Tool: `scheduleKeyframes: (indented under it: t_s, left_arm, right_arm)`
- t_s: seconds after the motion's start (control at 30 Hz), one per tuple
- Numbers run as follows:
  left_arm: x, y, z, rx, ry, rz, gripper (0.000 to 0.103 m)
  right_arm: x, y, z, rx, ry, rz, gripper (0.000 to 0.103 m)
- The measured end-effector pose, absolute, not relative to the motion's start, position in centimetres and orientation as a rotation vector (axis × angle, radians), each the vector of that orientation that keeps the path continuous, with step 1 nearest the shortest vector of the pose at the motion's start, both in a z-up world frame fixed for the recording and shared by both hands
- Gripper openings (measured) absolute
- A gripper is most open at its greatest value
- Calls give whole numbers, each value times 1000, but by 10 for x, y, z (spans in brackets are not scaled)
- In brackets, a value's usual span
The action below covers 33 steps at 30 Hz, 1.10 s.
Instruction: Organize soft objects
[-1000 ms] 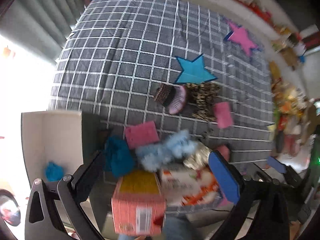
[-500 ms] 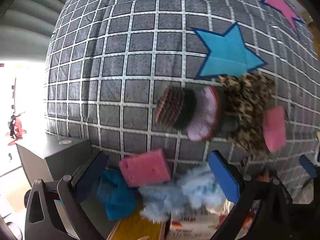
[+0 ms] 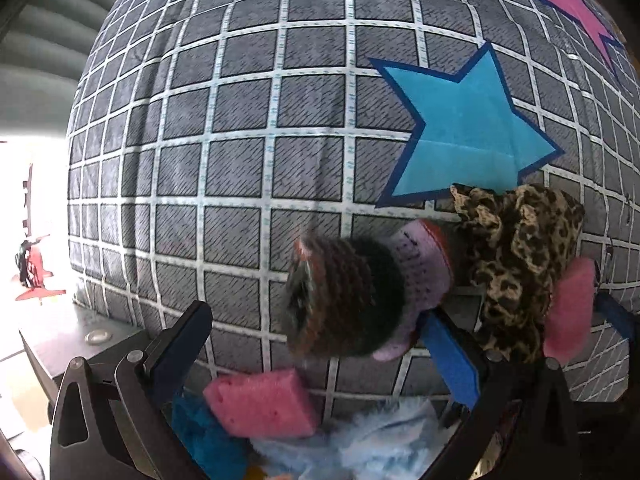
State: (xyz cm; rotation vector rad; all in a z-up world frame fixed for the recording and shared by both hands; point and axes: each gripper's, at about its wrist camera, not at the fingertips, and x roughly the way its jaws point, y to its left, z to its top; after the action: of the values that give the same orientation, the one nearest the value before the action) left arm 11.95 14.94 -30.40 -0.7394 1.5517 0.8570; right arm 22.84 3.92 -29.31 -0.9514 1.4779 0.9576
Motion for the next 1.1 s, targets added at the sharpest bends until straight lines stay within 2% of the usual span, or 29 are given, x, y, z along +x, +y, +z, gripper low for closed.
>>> scheduleKeyframes:
  t_s: [0.1,0.17,0.2,0.23,0.27,0.33,0.37,0.4,0.43,0.47,0.7,1.03,1.1]
  left_arm:
    - [128,149,-307,-728,1537,865,98]
    - [135,145,-309,-744,1522,840,85]
    - [138,143,-309,-755,1522,818,73]
    - [140,141,-307,-756,1506,810,67]
    - [142,140,-307,-736,1514,808,66]
    - [146,136,-307,-722,1508,805,56]
    - [147,136,-305,-725,1500,806,53]
    - [148,137,-300,-730,1486,814,49]
    - [145,139,-297,-730,1476,821,48]
    - [139,143,-292,-727,1472,830,48]
    - [126,149,-251,-693,1418,830,48]
    - [134,101,-191,-612,1347,704,48]
    - [139,88,-187,-614,1388,718,48]
  right_arm:
    - [220,46,-295,-1013,1413,975,102]
    - [215,51,-299,-1036,1381,993,102]
    - [215,50,-299,-1039,1374,997,102]
    - [214,50,-298,-1036,1367,1004,97]
    - [213,50,-296,-1034,1355,1012,94]
    - [209,46,-288,-1025,1342,1020,74]
    - [212,46,-284,-1016,1343,1016,69]
    - [215,45,-282,-1005,1347,1014,57]
    - [217,44,-279,-986,1359,1012,46]
    - [223,45,-277,-959,1383,1016,44]
    - [255,26,-257,-762,1504,1020,44]
    - [271,-8,-216,-626,1530,967,44]
    - [268,-22,-206,-616,1526,964,44]
